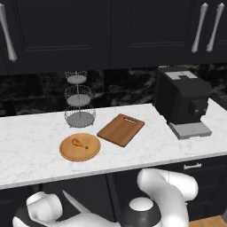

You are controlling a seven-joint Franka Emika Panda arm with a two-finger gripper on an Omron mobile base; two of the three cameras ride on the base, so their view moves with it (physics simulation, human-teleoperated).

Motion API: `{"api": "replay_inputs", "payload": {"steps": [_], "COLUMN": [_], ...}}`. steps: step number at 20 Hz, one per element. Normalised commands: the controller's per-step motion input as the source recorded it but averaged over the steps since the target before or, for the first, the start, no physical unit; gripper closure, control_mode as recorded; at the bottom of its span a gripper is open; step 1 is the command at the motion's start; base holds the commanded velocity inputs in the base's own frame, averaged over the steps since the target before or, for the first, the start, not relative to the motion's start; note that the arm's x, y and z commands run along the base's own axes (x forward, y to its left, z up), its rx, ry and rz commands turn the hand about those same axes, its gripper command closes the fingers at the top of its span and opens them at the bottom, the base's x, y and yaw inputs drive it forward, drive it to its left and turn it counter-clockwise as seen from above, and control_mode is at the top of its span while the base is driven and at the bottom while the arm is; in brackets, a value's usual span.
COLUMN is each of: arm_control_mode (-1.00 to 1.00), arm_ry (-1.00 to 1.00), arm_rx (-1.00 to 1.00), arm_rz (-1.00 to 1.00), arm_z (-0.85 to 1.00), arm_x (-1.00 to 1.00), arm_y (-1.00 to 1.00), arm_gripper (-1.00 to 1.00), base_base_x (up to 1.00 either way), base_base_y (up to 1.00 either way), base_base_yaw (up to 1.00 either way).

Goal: Pick up the knife from the drawer and place it on the cutting board. Then place the meat from the plate to the cutting board.

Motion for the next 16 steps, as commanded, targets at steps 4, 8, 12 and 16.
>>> {"api": "replay_inputs", "payload": {"steps": [4, 8, 12, 16], "arm_control_mode": [-1.00, -1.00, -1.00, -1.00], "arm_ry": [0.03, -0.05, -0.13, -0.12], "arm_rx": [-0.09, -0.09, -0.12, -0.07], "arm_rz": [0.21, 0.26, 0.26, 0.27], "arm_z": [0.18, -0.01, -0.08, -0.14], "arm_x": [0.99, 0.57, 0.07, 0.10], "arm_y": [-0.33, -0.39, -0.24, -0.23], "arm_gripper": [-1.00, -1.00, -1.00, -1.00], "base_base_x": [0.00, 0.00, 0.00, 0.00], "base_base_y": [0.00, 0.00, 0.00, 0.00], "base_base_yaw": [0.00, 0.00, 0.00, 0.00]}}
